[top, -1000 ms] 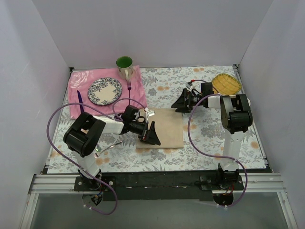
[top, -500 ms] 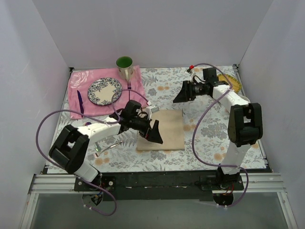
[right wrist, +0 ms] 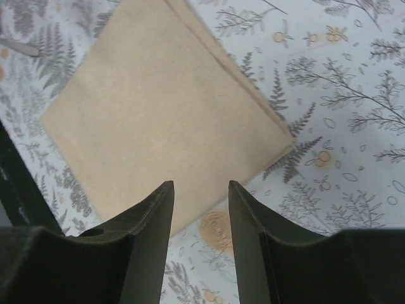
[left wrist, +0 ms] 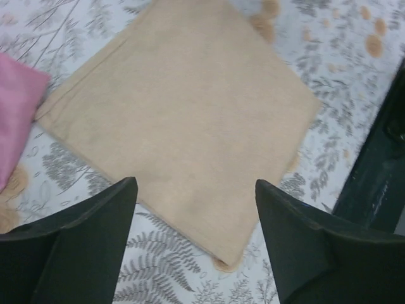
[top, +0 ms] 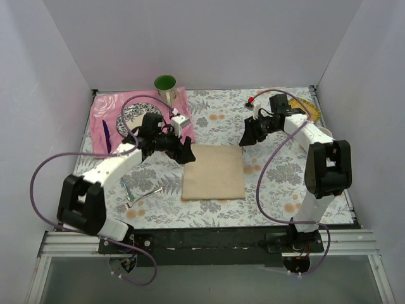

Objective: Fold the napkin into a case and place the utensils inside
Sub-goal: Pick up the lower triangle-folded napkin from the center of the board.

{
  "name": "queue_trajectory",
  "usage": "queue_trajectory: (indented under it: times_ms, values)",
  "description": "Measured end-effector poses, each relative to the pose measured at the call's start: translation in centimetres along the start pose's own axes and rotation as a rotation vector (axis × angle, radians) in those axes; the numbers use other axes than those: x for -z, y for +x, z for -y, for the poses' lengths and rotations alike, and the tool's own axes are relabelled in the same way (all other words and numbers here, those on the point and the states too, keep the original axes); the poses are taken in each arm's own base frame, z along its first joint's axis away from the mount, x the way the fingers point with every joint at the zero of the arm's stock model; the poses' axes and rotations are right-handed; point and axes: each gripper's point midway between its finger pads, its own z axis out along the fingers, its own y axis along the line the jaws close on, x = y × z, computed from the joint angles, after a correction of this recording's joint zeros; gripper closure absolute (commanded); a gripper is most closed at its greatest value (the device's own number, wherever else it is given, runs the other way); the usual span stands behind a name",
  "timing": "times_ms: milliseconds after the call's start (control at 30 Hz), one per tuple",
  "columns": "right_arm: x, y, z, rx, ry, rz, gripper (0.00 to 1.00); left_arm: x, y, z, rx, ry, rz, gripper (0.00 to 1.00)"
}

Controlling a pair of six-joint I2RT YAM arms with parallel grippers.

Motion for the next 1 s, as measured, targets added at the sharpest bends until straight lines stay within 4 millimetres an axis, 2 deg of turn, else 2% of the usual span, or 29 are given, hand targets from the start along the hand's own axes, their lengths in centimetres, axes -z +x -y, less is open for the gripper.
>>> queue_trajectory:
  times_ms: [133, 200, 267, 333, 367, 433, 467, 600, 733, 833, 1000]
  values:
    - [-2.4, 1.0, 3.5, -0.086, 0.051, -0.062, 0.51, -2.4, 0.7, -6.7, 0.117, -0.083, -0.076, 0.35]
    - [-3.3, 2.0, 4.5, -0.128, 0.065, -0.088, 0.51, -3.2, 1.7, -8.3, 0.151, -0.105, -0.102, 0.35]
    - [-3.8, 2.7, 5.0, -0.154, 0.075, -0.106, 0.52, -3.6, 3.2, -8.7, 0.178, -0.115, -0.134, 0.35]
    - [-3.9, 2.7, 5.1, -0.157, 0.08, -0.106, 0.52, -3.8, 4.1, -8.6, 0.177, -0.117, -0.156, 0.37]
    - [-4.1, 2.6, 4.9, -0.157, 0.079, -0.105, 0.52, -3.9, 4.3, -8.5, 0.165, -0.115, -0.161, 0.44]
    - [-4.4, 2.4, 4.7, -0.149, 0.077, -0.102, 0.53, -4.2, 4.6, -8.4, 0.137, -0.113, -0.172, 0.48]
    - [-4.7, 2.4, 4.6, -0.144, 0.078, -0.102, 0.53, -4.5, 4.7, -8.4, 0.12, -0.115, -0.18, 0.56]
    - [-5.6, 3.5, 4.4, -0.145, 0.084, -0.119, 0.57, -5.7, 6.6, -7.9, 0.045, -0.12, -0.242, 0.68]
    - [-6.1, 5.3, 4.6, -0.175, 0.095, -0.148, 0.62, -6.7, 9.5, -6.2, -0.032, -0.111, -0.328, 0.73]
    - [-6.3, 5.9, 4.6, -0.177, 0.094, -0.15, 0.63, -7.1, 10.2, -4.7, -0.114, -0.101, -0.35, 0.78]
    - [-6.1, 6.5, 4.0, -0.155, 0.087, -0.147, 0.64, -6.8, 11.7, -2.0, -0.18, -0.071, -0.392, 0.79]
